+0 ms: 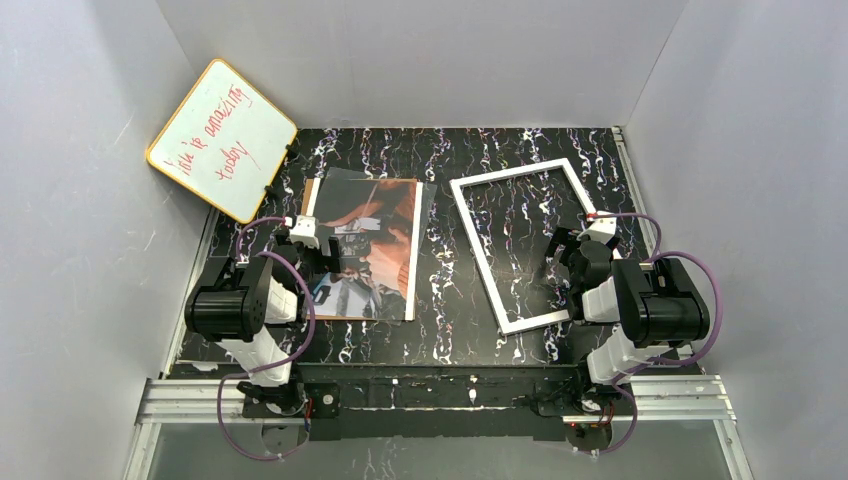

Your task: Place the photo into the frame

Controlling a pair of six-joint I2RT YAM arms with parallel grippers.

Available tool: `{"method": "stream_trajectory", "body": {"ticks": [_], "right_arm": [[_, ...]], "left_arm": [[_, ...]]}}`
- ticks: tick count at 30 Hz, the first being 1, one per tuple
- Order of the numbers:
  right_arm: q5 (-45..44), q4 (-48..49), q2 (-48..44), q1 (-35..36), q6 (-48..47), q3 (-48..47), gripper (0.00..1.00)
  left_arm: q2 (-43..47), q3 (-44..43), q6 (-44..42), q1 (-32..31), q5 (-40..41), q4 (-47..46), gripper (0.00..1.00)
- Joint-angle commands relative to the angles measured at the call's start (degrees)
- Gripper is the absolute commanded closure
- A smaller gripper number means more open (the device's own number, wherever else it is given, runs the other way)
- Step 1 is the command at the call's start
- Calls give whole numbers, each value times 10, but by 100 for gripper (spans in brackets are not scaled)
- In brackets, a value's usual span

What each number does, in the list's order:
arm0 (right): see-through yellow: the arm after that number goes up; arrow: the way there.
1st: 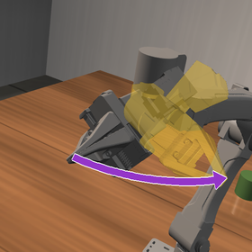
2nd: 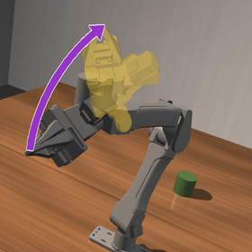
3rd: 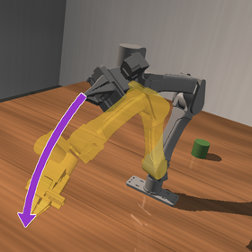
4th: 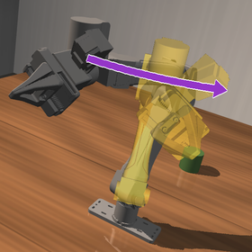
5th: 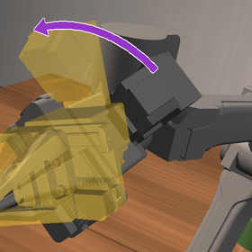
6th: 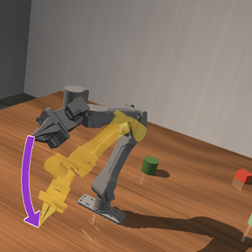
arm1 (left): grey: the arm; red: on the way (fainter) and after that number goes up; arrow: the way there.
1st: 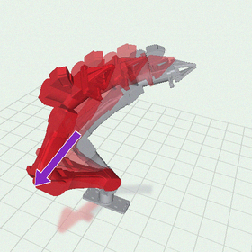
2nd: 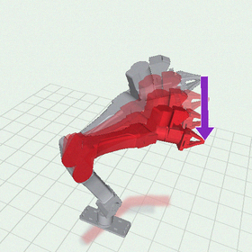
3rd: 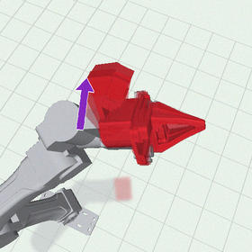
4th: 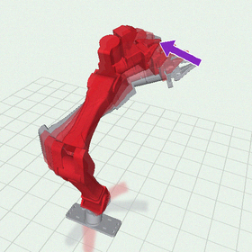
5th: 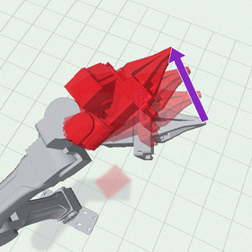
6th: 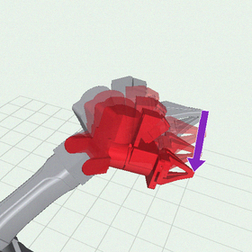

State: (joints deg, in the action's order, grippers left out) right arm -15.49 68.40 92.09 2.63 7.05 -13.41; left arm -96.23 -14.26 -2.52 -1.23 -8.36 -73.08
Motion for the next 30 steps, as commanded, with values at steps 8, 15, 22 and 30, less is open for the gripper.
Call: {"method": "stream_trajectory", "body": {"ticks": [8, 15, 22, 30], "right_arm": [[6, 15, -6, -3, -6, -7, 1], [-32, -140, -95, 0, 9, -55, 1], [-104, -668, -86, -21, 198, -376, 1], [82, -769, -109, 84, 163, -455, 1]], "left_arm": [[-3, 2, -1, 3, -1, -9, 2], [57, -35, 41, 11, 49, 108, 2], [116, -342, -35, 30, 26, 629, 2], [76, -586, -39, 54, -5, 958, 2]]}}
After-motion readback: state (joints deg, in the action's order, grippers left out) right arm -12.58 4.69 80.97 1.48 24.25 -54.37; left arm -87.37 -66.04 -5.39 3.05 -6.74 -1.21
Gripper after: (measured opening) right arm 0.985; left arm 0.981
